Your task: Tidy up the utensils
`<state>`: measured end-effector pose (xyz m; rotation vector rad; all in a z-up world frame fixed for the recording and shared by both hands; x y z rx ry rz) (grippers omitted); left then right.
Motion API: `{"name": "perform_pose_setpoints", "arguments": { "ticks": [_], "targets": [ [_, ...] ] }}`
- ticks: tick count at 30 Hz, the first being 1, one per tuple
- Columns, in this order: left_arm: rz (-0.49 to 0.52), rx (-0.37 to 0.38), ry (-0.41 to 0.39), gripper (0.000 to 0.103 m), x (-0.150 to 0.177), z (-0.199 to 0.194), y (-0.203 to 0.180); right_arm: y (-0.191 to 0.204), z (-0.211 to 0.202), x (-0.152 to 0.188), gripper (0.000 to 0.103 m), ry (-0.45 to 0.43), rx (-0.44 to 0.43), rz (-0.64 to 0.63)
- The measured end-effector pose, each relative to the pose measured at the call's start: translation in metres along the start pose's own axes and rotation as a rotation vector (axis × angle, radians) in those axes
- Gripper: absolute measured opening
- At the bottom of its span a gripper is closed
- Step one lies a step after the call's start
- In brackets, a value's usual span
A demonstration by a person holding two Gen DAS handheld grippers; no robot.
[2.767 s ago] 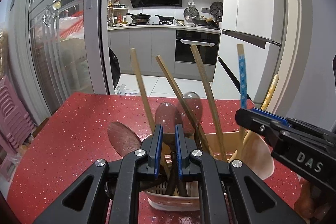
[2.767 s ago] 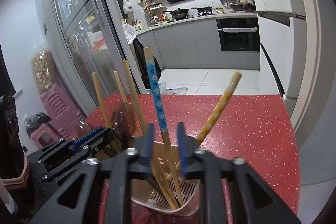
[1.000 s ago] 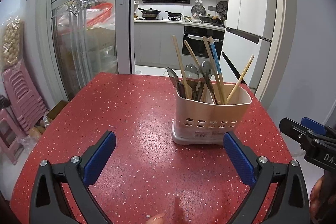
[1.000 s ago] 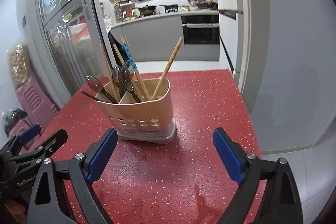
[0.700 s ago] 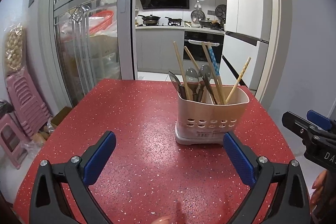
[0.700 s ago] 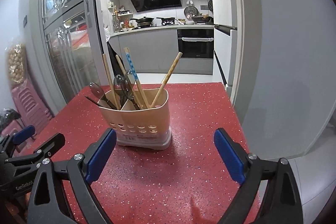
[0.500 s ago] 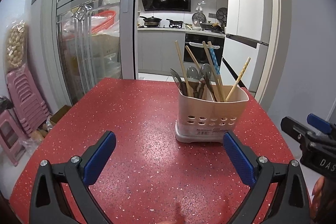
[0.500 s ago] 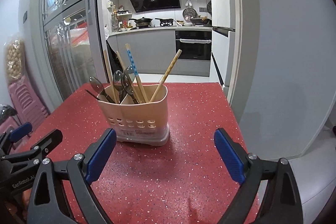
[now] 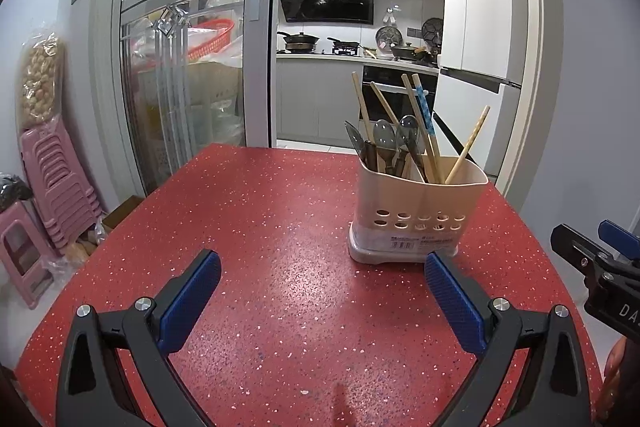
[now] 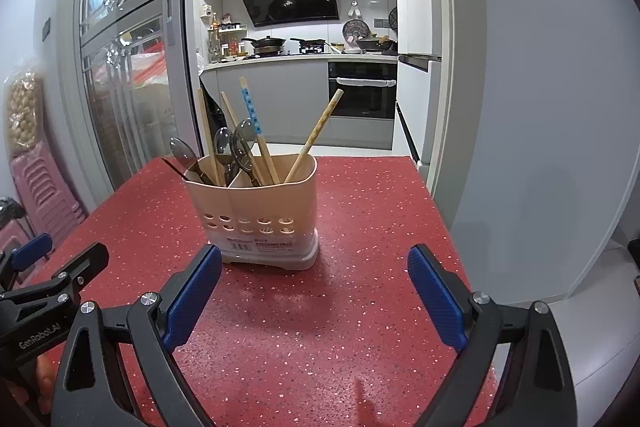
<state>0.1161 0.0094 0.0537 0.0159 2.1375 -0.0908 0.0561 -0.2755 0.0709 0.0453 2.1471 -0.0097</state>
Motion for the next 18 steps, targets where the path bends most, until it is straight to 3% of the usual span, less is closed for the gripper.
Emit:
{"name": "perform_pose_setpoints", "arguments": {
  "ticks": [18],
  "targets": [
    [0.001,0.012,0.018,0.103,0.0017,0.0026,-0.0016,-0.0012,0.0031,0.0014,0.095,0.01,0.007,0.012]
  ]
}}
Point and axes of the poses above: each gripper's, at about its wrist camera, not at the fingertips, and z roughly the way its jaws point, y to its left, x to its underside, the point moved 3 cm from there along z, roughly the way its jaws point, and after that the axes turned 2 degrees about y, right-handed, at the moved point
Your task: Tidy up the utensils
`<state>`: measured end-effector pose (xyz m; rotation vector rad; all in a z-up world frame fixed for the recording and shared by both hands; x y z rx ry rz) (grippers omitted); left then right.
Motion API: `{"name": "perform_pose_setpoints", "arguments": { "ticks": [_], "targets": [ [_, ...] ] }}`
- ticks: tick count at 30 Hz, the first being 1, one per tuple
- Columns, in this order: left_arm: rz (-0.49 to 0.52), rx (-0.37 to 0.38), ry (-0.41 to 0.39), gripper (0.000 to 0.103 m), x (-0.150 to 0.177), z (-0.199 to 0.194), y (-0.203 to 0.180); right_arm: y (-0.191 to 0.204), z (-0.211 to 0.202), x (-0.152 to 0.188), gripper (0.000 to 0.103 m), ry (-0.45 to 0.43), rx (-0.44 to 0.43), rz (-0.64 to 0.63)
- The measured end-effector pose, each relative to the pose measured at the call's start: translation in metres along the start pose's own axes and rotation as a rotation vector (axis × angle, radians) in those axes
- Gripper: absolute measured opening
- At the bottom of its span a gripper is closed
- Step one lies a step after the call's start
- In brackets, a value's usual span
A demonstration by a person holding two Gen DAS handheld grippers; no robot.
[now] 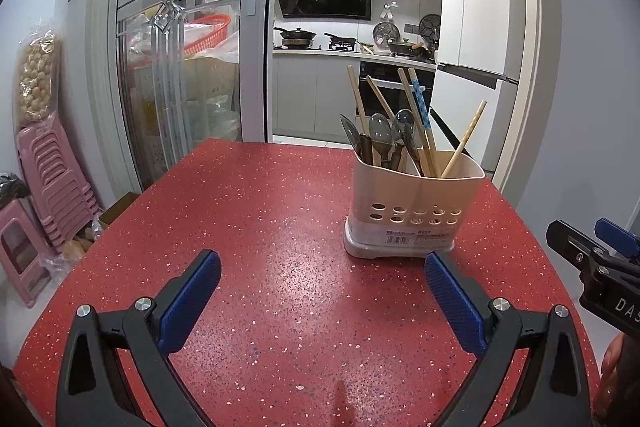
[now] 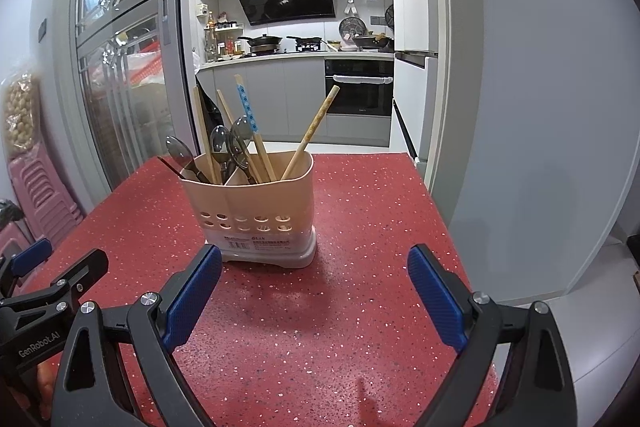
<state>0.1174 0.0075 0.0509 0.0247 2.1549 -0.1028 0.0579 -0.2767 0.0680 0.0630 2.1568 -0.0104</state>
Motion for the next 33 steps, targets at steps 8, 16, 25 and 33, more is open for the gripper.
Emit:
{"name": "perform_pose_setpoints", "arguments": {
  "ticks": [8,16,25,33],
  "targets": [
    [-0.001,0.001,0.009,0.103,0.0003,0.0038,-0.0004,-0.001,0.0024,0.0007,0.095,0.006,0.004,0.002],
    [0.001,0.004,0.015,0.103,0.0007,0.0064,-0.0013,0.0,0.0042,0.0003,0.095,0.011,0.004,0.001],
    [-0.001,0.004,0.014,0.103,0.0009,0.0073,-0.0021,-0.0001,0.0037,0.0004,0.095,0.008,0.005,0.001],
    [-0.002,0.004,0.014,0.103,0.0013,0.0074,-0.0023,0.0001,0.0038,0.0005,0.095,0.009,0.005,0.001]
  ]
}}
Point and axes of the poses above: each gripper's, at about its wrist camera, not at the fingertips, and z roughly the way its jaws point, y to its left, x to its underside, the point moved 3 cm from there along z, roughly the way its jaws point, and after that the axes turned 2 degrees about y, right-handed, at the moved point
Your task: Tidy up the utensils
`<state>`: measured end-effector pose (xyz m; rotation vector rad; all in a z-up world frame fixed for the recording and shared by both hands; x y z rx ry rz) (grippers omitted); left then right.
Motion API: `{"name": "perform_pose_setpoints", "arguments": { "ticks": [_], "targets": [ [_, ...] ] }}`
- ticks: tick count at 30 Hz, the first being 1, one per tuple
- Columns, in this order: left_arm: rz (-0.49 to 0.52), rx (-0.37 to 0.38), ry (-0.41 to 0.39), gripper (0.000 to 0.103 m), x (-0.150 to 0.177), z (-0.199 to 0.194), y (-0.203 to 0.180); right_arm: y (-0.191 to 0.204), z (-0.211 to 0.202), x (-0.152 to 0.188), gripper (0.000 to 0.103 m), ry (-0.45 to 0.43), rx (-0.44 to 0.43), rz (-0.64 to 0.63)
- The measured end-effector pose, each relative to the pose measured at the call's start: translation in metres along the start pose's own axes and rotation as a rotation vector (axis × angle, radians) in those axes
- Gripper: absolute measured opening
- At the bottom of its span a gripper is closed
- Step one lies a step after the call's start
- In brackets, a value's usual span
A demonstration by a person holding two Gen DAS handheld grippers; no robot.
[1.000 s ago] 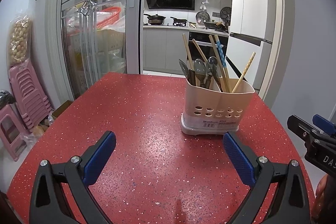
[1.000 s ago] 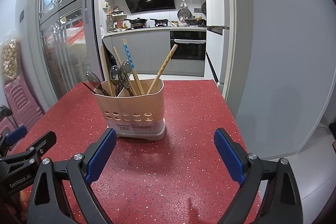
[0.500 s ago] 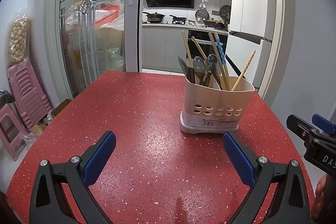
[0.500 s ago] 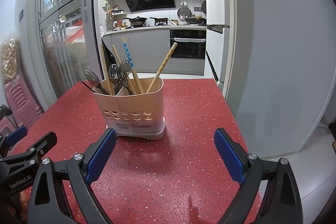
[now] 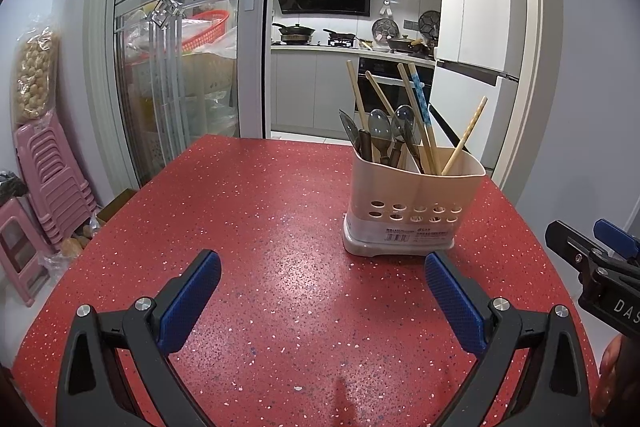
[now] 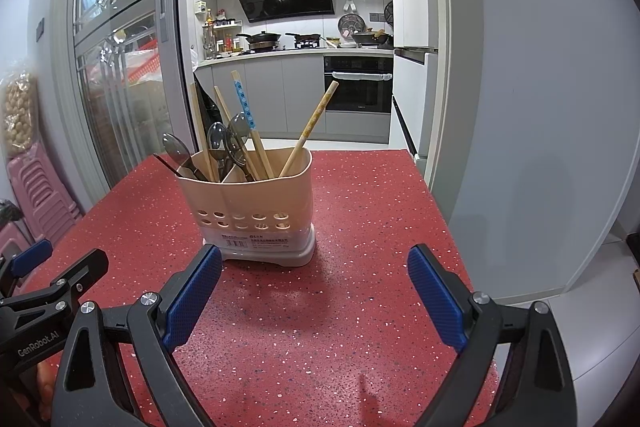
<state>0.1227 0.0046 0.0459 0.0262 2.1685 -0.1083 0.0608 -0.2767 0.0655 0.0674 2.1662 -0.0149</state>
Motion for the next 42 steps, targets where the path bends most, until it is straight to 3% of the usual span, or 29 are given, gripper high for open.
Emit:
{"name": "perform_pose_setpoints", "arguments": {
  "ticks": [42],
  "targets": [
    [0.005,-0.003,0.003,0.103,-0.0021,-0.0004,-0.0002,0.0024,0.0007,-0.0006,0.095,0.001,-0.005,-0.002]
  ]
}}
Point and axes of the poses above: each gripper's, at about its wrist camera, not at the fingertips, and z roughly the way its jaws point, y to its left, x to its underside, the point moved 3 cm from there along z, roughly the way its jaws point, and after that the axes turned 2 degrees about y, right-handed, at the moved point
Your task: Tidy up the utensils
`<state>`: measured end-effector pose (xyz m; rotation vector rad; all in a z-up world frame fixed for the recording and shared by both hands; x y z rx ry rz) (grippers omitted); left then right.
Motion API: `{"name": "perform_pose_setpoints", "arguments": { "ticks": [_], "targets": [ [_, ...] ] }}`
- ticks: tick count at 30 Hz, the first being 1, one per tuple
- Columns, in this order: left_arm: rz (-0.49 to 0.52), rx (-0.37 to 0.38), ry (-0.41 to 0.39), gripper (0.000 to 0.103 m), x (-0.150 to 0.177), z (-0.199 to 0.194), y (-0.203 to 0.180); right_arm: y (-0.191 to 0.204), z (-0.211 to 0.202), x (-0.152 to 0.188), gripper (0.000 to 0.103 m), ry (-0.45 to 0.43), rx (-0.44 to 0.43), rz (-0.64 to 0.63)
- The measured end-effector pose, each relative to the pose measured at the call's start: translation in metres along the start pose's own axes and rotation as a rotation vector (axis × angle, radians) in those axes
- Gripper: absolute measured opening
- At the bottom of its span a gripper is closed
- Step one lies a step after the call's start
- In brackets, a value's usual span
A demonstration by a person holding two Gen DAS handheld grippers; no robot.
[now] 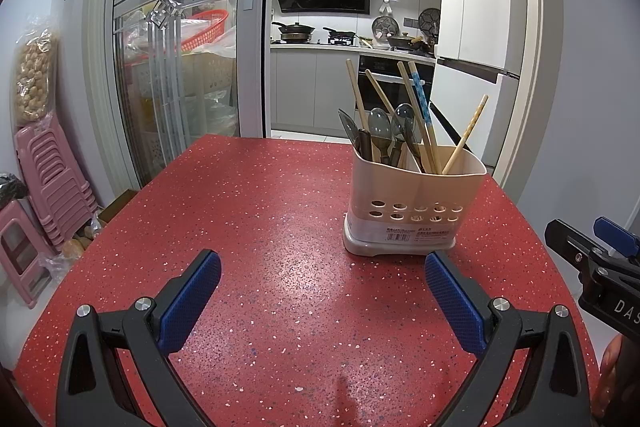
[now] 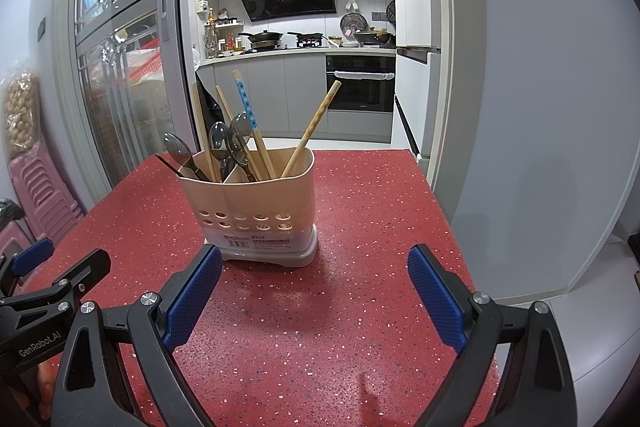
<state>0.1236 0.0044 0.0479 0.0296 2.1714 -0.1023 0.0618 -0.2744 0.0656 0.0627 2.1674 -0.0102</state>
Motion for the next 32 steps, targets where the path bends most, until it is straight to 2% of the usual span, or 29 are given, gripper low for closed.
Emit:
{"name": "perform_pose_setpoints", "arguments": {
  "ticks": [32],
  "targets": [
    [-0.007,0.014,0.003,0.103,-0.0005,-0.0005,0.003,0.0,0.001,-0.0021,0.095,0.003,-0.004,0.0]
  ]
}}
Point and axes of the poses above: each gripper's, at about its wrist camera, not at the fingertips, and z roughly the way its jaws point, y to its left, x to its underside, the point moved 3 cm from there along z, roughly the way its jaws point, and after that the axes turned 2 degrees about y, right-handed, at the moved point
